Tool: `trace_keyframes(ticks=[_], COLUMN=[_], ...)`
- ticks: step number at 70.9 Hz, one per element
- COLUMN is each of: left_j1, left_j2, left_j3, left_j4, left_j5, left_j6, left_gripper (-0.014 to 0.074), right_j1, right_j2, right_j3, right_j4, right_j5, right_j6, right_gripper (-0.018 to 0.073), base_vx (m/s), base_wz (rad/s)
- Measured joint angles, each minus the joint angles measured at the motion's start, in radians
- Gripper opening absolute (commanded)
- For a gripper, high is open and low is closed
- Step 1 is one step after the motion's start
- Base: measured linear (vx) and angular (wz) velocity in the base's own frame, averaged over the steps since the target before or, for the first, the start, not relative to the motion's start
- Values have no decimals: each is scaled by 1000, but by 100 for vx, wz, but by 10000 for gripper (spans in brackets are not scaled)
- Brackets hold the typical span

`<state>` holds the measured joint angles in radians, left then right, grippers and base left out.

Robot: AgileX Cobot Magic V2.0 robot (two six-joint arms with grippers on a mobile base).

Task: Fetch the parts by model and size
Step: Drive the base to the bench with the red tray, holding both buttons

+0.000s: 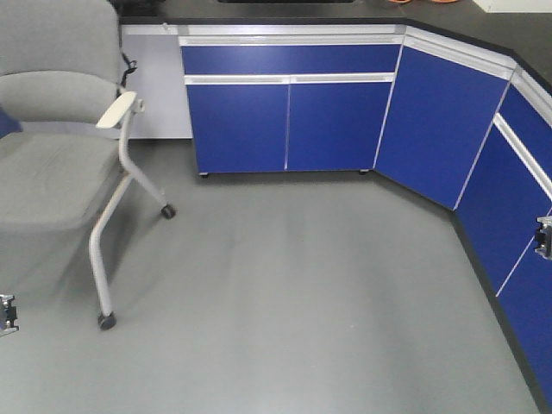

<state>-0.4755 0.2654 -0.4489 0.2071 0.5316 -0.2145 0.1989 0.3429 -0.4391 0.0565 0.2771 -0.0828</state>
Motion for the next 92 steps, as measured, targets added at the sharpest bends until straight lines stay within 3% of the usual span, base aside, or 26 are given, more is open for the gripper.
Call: trace_keyframes(ticks=[22, 92], left_j1=[0, 0], left_j2=[0, 0], left_j3=[0, 0], left_j4=[3, 3], left_j5=[0, 0], left_j6=[0, 0], left_gripper=[-7, -7], right_j1=[0, 0], right_j2=[0, 0], right_j3=[0, 0], right_j4=[0, 0], right_j5=[0, 0], right_j6=[0, 0], right_gripper=[-10, -10], base_vx=[40, 24], base_wz=[-52, -95])
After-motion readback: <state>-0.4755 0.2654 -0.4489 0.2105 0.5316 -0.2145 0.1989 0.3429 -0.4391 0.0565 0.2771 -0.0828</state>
